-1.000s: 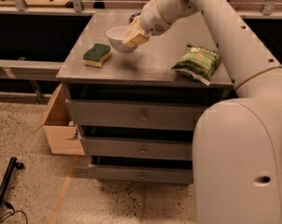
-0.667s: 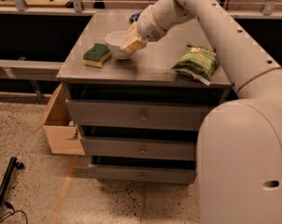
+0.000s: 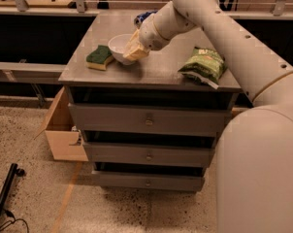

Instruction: Move white bowl near sponge

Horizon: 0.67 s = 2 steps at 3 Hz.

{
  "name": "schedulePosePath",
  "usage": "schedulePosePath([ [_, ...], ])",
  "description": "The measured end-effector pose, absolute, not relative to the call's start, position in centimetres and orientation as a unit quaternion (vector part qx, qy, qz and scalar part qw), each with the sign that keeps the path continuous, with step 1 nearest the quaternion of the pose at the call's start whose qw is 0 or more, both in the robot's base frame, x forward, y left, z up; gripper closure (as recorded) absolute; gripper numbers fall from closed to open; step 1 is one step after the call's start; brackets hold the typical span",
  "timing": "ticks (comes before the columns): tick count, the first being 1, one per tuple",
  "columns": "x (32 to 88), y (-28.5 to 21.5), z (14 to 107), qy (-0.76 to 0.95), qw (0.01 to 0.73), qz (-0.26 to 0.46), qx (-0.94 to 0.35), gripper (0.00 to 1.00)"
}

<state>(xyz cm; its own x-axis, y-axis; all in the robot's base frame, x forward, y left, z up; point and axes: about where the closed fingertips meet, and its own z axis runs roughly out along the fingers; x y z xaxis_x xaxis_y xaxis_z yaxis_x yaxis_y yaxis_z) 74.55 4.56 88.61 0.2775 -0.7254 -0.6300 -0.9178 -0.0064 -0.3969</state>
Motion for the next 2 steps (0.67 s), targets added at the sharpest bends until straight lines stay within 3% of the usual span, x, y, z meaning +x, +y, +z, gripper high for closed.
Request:
schedulePosePath([
  [1,74.46,4.55,88.53,0.592,0.393,0.111,-0.695,0.17],
  [2,74.98,4.15,89.49,0.6,0.406,0.098,-0.682,0.0],
])
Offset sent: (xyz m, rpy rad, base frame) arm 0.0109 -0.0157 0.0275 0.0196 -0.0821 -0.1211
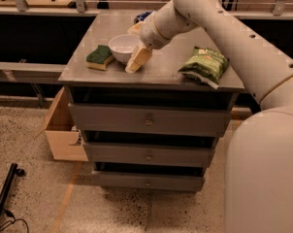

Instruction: Move white bowl near sponge

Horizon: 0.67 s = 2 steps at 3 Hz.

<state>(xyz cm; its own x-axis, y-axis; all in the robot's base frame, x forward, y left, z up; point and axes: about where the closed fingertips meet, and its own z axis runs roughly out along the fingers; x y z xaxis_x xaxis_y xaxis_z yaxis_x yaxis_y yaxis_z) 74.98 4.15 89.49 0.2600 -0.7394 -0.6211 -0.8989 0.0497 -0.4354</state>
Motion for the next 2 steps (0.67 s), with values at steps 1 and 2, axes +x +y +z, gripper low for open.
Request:
schedulePosePath([
  [1,76.7,2.3,92.0,0.623,0.433,0.078,-0.647,0.0],
  [2,78.8,-3.0,95.3,0.664,0.462,0.033,-0.587,0.0],
])
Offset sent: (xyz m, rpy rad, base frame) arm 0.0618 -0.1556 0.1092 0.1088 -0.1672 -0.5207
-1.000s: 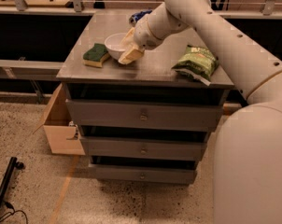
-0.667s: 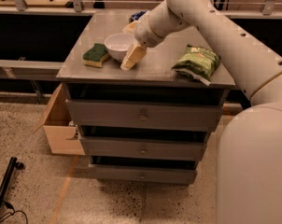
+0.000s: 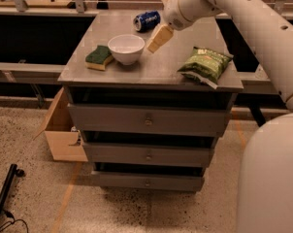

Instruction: Move white bowl near sponge

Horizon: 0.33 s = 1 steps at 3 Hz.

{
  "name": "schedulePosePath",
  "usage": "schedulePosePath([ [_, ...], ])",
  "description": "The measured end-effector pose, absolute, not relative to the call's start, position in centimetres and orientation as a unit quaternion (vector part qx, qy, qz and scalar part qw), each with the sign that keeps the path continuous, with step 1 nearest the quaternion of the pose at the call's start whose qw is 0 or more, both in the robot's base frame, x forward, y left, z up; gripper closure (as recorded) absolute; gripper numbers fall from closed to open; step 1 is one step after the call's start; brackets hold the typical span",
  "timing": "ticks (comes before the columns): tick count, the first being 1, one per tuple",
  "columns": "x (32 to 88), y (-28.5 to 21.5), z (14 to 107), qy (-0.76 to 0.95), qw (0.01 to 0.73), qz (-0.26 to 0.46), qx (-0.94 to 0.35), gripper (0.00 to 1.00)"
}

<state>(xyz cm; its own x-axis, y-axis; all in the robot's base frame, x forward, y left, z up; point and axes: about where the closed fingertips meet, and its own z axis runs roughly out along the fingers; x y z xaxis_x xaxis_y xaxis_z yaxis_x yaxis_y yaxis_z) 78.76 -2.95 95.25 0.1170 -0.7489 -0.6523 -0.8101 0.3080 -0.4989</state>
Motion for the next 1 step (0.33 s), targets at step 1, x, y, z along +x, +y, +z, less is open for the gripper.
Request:
schedulePosePath([
  [1,80.32,-11.35,98.36,0.714,0.484,-0.056,-0.502,0.0],
])
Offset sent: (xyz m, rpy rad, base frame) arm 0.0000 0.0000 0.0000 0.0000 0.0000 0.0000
